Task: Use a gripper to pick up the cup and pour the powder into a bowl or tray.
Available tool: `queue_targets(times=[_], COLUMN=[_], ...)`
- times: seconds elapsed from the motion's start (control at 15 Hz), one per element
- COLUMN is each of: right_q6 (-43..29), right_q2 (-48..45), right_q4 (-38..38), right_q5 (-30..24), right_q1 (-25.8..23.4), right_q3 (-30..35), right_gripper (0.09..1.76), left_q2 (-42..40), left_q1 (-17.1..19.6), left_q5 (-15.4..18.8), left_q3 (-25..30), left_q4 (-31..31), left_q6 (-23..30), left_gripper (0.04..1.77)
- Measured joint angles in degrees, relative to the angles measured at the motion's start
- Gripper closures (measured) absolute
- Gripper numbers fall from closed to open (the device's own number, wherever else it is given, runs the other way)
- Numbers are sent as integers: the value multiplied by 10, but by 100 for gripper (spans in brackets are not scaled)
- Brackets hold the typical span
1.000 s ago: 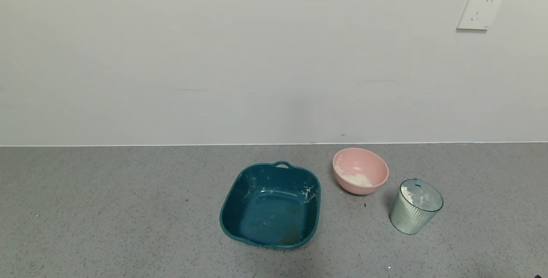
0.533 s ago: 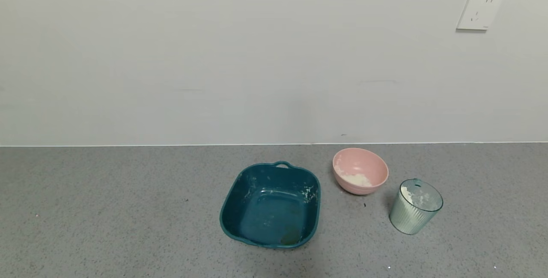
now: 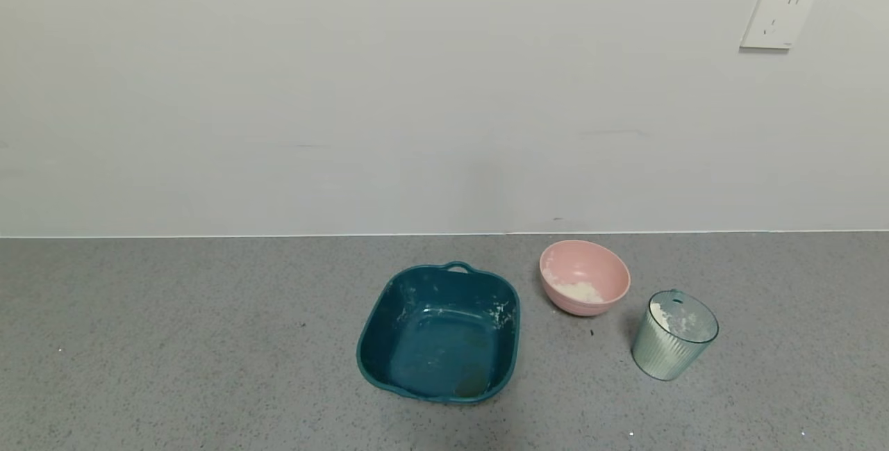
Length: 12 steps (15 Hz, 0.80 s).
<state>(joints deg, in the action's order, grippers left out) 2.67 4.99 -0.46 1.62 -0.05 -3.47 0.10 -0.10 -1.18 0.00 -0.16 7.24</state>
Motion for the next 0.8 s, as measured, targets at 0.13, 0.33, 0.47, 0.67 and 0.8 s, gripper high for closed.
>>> queue_targets(times=[0.13,0.33,0.47,0.67,0.8], right_q6=[15,25,21,10,0], right_q2=[-28,-45,-48,-50,-50], right_q4=[-6,-31,-7,2,2], right_q5=[-6,-8,-29,-39,-38], right_q1=[1,1,1,3,4], right_q3=[14,31,34,34,35], right_gripper=[15,15,15,15,15], left_q2=[0,0,0,0,0], left_q1=[0,0,0,0,0], left_q5=[0,0,0,0,0], left_q3=[0,0,0,0,0], left_q4=[0,0,0,0,0], left_q6=[0,0,0,0,0], left_gripper=[9,9,9,9,9])
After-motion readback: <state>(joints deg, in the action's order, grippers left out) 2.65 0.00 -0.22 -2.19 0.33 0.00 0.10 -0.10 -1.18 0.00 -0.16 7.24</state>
